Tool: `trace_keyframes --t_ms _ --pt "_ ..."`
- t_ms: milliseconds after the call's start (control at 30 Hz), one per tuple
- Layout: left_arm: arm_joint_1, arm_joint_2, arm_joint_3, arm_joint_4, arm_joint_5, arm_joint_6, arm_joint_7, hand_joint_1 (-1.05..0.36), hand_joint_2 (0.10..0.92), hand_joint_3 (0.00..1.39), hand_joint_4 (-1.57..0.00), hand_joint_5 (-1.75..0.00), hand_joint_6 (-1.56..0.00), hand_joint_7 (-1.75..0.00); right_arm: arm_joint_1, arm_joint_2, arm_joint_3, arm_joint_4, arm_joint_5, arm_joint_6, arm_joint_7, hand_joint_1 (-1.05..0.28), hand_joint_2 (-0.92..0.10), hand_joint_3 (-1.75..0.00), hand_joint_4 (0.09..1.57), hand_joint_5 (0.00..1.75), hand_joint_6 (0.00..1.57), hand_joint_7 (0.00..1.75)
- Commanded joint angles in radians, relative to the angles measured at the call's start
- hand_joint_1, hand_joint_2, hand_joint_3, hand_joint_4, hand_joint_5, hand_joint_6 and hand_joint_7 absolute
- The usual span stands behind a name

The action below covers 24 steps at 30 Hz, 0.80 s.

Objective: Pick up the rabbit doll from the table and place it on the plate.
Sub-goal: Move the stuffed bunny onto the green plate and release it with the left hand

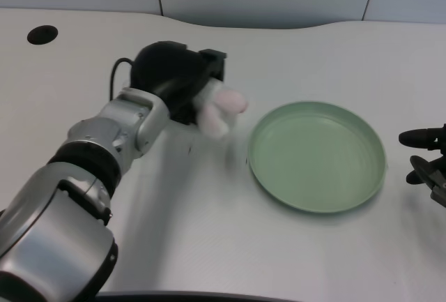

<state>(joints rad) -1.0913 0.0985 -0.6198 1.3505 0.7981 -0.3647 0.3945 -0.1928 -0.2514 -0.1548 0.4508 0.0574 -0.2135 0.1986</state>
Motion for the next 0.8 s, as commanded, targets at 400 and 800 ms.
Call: trace_keyframes --t_ms 400,800 --pt "-0.082 -0.181 0.007 -0.018 -0.040 -0.057 -0.062 -0.17 0.872 0.03 -0.90 -1.75 -0.63 -1.75 -0.016 -0.003 0.018 -0.024 -0.006 0.037 0.010 -0.26 -0.92 -0.35 0.40 1.36 0.51 0.83" --pt "-0.073 -0.304 -0.008 -0.017 -0.038 -0.125 -0.112 -0.23 0.900 0.11 -0.98 -1.75 -0.72 -1.75 0.005 0.011 0.046 -0.082 -0.029 0.076 -0.007 -0.27 -0.92 -0.32 0.39 1.37 0.50 0.85"
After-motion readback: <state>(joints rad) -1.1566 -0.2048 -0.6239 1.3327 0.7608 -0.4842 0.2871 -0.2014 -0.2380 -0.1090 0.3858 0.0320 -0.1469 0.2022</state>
